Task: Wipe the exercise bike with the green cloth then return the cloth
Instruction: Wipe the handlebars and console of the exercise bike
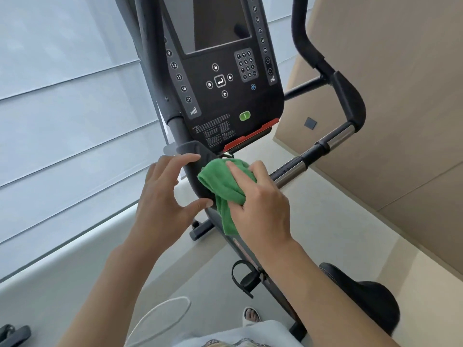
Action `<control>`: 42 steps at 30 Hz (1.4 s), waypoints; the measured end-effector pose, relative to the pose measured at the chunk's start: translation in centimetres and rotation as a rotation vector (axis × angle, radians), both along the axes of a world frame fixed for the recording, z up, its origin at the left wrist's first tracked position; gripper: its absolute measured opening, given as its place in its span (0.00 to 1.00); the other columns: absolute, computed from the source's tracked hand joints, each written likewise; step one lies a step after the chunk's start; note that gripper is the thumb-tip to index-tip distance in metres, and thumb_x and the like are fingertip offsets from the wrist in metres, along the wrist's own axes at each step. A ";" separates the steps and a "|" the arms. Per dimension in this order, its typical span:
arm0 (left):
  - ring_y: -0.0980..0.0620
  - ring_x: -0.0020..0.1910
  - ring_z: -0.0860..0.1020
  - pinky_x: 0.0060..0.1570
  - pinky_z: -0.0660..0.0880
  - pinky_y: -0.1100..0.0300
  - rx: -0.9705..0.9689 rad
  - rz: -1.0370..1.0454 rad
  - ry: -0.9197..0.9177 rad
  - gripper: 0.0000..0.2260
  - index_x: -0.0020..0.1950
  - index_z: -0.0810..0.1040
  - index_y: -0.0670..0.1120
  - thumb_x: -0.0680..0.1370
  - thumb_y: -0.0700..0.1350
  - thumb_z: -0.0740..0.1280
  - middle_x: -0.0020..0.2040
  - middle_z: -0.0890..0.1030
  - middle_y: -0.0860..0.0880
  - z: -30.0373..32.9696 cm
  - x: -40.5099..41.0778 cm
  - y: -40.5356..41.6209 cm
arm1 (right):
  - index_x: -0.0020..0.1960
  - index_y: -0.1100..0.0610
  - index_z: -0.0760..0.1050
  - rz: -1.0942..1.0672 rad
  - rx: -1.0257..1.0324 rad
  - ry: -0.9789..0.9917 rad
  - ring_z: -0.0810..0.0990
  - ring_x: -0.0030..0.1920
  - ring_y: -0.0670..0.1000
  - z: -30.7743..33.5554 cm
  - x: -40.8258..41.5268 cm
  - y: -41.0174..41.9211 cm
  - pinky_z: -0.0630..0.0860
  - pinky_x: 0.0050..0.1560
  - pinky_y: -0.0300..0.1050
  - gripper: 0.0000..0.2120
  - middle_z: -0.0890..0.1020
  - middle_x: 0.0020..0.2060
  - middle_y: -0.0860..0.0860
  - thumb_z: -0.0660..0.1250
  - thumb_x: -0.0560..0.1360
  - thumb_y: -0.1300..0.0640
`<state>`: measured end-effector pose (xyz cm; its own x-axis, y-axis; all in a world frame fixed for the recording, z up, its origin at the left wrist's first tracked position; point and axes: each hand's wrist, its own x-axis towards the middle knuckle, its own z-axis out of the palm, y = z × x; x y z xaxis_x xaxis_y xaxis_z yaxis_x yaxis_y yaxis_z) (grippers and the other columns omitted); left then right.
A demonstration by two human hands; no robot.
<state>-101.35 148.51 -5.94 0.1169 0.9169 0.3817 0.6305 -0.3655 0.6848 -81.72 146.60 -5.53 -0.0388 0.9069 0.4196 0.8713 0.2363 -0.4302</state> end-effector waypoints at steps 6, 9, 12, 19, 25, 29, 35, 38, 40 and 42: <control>0.47 0.70 0.71 0.63 0.77 0.39 0.015 -0.041 -0.009 0.34 0.73 0.75 0.52 0.70 0.42 0.83 0.67 0.72 0.56 -0.4 -0.1 0.1 | 0.75 0.54 0.77 0.015 0.004 -0.015 0.81 0.47 0.52 -1.2 0.7 -3.2 0.87 0.42 0.50 0.33 0.76 0.54 0.52 0.79 0.71 0.59; 0.48 0.68 0.71 0.62 0.78 0.42 -0.006 -0.027 -0.042 0.38 0.76 0.73 0.53 0.69 0.44 0.85 0.66 0.73 0.56 -0.6 -0.1 0.2 | 0.72 0.55 0.78 -0.036 0.037 -0.036 0.78 0.43 0.51 0.5 -0.8 0.9 0.82 0.38 0.46 0.26 0.75 0.52 0.53 0.77 0.75 0.58; 0.54 0.72 0.71 0.61 0.77 0.53 -0.022 -0.032 -0.119 0.46 0.82 0.64 0.57 0.69 0.47 0.84 0.70 0.73 0.60 -0.8 -0.1 0.1 | 0.71 0.52 0.79 -0.058 0.043 -0.023 0.74 0.39 0.49 2.1 -2.9 5.0 0.73 0.36 0.41 0.20 0.72 0.49 0.50 0.71 0.80 0.54; 0.55 0.74 0.70 0.65 0.77 0.49 -0.034 -0.022 -0.123 0.47 0.83 0.60 0.56 0.70 0.44 0.83 0.73 0.72 0.59 -0.8 0.1 -0.8 | 0.75 0.53 0.76 0.065 0.019 -0.045 0.80 0.48 0.51 0.9 -1.0 1.2 0.84 0.43 0.46 0.27 0.75 0.54 0.52 0.76 0.77 0.56; 0.52 0.72 0.71 0.66 0.77 0.42 -0.008 -0.030 -0.100 0.43 0.81 0.66 0.50 0.70 0.40 0.83 0.73 0.73 0.54 -1.0 0.2 -0.5 | 0.73 0.53 0.78 0.072 0.028 -0.020 0.80 0.45 0.50 -1.9 1.6 -3.4 0.85 0.38 0.46 0.30 0.77 0.53 0.50 0.77 0.72 0.61; 0.53 0.71 0.72 0.65 0.78 0.43 -0.019 -0.018 -0.114 0.42 0.80 0.67 0.53 0.70 0.42 0.83 0.72 0.73 0.57 -0.9 0.2 -0.4 | 0.71 0.52 0.79 -0.054 0.012 0.002 0.73 0.38 0.49 0.5 0.0 2.3 0.72 0.33 0.38 0.23 0.72 0.47 0.48 0.75 0.77 0.57; 0.53 0.69 0.72 0.63 0.78 0.43 -0.022 0.012 -0.098 0.43 0.79 0.68 0.54 0.69 0.42 0.84 0.70 0.73 0.59 -1.1 0.2 -0.3 | 0.73 0.53 0.77 0.007 0.010 0.020 0.80 0.45 0.50 -0.3 1.0 0.3 0.85 0.42 0.46 0.26 0.74 0.52 0.49 0.76 0.77 0.56; 0.50 0.67 0.73 0.61 0.79 0.44 0.007 0.014 -0.076 0.42 0.79 0.69 0.53 0.69 0.43 0.84 0.68 0.74 0.58 -1.2 0.2 -0.1 | 0.75 0.53 0.76 0.061 -0.002 0.056 0.81 0.46 0.50 -2.9 2.6 -4.2 0.85 0.40 0.46 0.34 0.76 0.55 0.49 0.79 0.71 0.63; 0.50 0.65 0.73 0.59 0.79 0.45 0.029 0.020 -0.059 0.42 0.79 0.69 0.53 0.68 0.43 0.84 0.67 0.74 0.57 -1.3 0.2 0.1 | 0.75 0.53 0.77 0.059 0.018 0.054 0.79 0.42 0.50 -3.8 3.2 -5.3 0.82 0.34 0.45 0.36 0.75 0.52 0.49 0.78 0.68 0.68; 0.50 0.65 0.73 0.59 0.80 0.46 0.030 0.025 -0.069 0.42 0.79 0.69 0.53 0.68 0.42 0.85 0.67 0.73 0.59 -1.4 0.2 0.1 | 0.72 0.54 0.79 0.045 0.040 0.064 0.80 0.41 0.51 -3.6 3.0 -4.5 0.82 0.34 0.47 0.35 0.76 0.51 0.50 0.78 0.67 0.70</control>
<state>-101.16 148.65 -7.34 0.0666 0.9070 0.4157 0.5918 -0.3714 0.7155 -78.75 142.13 -9.15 -0.0513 0.8873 0.4582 0.8306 0.2927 -0.4738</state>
